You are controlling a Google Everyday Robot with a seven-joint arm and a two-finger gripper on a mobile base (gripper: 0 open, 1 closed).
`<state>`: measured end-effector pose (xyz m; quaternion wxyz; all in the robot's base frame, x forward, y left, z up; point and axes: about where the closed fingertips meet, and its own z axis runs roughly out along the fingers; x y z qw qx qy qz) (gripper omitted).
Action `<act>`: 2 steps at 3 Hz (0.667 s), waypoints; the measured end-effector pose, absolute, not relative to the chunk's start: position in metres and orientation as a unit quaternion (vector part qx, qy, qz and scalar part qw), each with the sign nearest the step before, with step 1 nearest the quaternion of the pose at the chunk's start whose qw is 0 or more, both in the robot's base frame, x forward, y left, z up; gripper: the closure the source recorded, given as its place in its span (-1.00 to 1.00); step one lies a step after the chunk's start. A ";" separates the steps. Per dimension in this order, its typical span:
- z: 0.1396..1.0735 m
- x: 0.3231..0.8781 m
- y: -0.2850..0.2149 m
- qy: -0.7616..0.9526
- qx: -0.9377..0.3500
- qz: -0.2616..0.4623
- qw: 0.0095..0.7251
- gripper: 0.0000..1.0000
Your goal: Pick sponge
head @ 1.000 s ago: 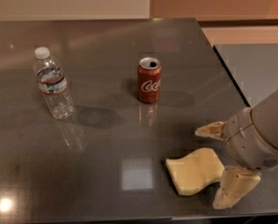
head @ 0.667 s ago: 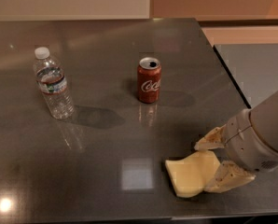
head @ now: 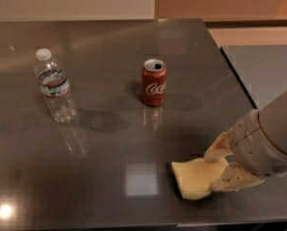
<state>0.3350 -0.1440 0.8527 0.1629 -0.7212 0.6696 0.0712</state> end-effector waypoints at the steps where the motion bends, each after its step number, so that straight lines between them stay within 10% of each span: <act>1: 0.883 0.339 -0.144 0.676 -0.715 0.053 0.169 1.00; 2: 0.920 0.349 -0.145 0.680 -0.708 0.042 0.185 1.00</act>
Offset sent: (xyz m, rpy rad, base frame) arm 0.0282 -0.0045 0.1146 0.0123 -0.1059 -0.0778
